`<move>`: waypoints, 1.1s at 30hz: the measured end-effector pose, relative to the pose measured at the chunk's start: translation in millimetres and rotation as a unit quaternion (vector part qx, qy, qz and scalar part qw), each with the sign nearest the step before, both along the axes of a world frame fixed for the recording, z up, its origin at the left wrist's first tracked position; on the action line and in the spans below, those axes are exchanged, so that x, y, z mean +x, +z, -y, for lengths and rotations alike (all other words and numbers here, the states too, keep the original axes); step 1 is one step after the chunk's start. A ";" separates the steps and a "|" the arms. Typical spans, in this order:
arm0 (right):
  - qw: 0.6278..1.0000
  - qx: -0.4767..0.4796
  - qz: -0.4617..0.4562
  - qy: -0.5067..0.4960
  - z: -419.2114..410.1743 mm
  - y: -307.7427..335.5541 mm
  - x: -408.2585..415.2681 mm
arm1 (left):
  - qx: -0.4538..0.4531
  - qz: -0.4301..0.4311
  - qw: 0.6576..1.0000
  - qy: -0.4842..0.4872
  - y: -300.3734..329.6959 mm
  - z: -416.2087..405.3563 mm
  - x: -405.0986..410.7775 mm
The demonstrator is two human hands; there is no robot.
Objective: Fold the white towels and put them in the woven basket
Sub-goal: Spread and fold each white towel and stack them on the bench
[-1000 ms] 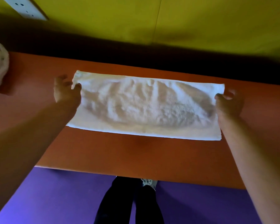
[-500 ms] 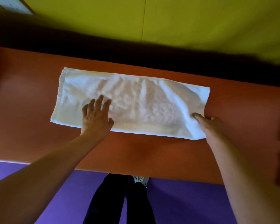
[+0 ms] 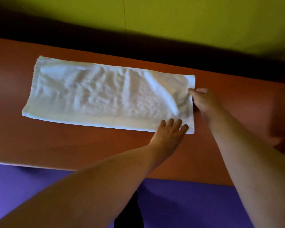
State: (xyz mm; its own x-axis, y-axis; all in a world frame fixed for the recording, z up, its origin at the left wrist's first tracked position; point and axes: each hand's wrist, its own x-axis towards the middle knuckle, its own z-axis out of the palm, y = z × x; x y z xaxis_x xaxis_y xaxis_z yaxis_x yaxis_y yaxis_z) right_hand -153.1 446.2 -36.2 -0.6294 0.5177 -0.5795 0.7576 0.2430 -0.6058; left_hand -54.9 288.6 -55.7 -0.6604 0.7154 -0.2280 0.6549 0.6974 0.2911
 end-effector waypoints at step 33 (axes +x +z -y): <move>0.983 -0.160 -0.058 0.077 270.8 78.0 -103.6 | 0.343 0.174 0.695 0.608 122.2 239.1 -41.7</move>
State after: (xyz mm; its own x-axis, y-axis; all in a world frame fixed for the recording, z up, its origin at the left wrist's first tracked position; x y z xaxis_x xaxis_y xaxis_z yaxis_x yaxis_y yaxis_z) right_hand -256.7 175.4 41.8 -0.7567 0.2153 -0.6173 0.6489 0.1325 -0.7492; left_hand -96.6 49.5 66.5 -0.8624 -0.3033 -0.4053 -0.4892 0.2932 0.8214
